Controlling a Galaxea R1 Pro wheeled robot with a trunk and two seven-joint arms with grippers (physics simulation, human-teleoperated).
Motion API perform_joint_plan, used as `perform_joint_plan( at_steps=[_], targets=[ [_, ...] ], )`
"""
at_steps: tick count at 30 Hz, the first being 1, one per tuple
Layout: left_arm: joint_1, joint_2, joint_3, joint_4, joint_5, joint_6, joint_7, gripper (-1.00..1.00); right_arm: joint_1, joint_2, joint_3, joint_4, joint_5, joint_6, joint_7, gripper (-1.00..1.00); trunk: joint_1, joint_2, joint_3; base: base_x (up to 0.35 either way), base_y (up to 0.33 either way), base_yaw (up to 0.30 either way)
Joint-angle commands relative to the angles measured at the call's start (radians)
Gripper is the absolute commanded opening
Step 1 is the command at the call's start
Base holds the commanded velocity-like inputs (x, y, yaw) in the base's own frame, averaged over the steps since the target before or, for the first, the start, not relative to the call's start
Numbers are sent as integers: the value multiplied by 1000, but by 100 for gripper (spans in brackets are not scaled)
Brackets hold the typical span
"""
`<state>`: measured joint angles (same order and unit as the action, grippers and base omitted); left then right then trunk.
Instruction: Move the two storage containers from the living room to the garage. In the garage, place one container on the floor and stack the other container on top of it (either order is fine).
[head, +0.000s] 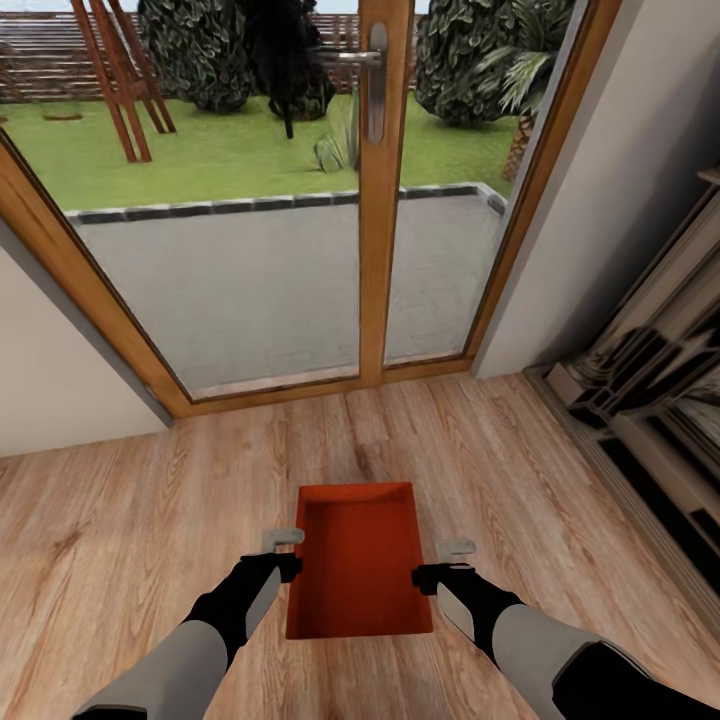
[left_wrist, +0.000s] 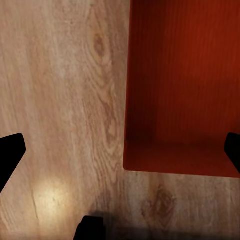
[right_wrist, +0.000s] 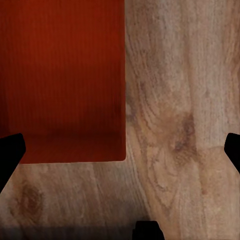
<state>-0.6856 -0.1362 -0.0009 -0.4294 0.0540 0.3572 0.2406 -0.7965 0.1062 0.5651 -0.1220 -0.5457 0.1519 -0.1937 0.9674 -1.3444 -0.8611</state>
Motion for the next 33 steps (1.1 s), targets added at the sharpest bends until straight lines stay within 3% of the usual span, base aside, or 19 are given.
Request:
perform_joint_plan(
  at_steps=[1,11,33],
  targets=[
    [0,0,0,-1,6,5,4,100,0,0,9,-2,-6,6,-6,100,4,-8,-4,0,0,0],
    [0,-7,-1,59,7,3,10,100,0,0,9,-2,-7,6,-6,100,31,-57,-26,0,0,0],
    [0,-4,-1,63,1,0,11,100,0,0,9,-2,-5,6,-6,100,104,-190,-85,0,0,0]
  ],
)
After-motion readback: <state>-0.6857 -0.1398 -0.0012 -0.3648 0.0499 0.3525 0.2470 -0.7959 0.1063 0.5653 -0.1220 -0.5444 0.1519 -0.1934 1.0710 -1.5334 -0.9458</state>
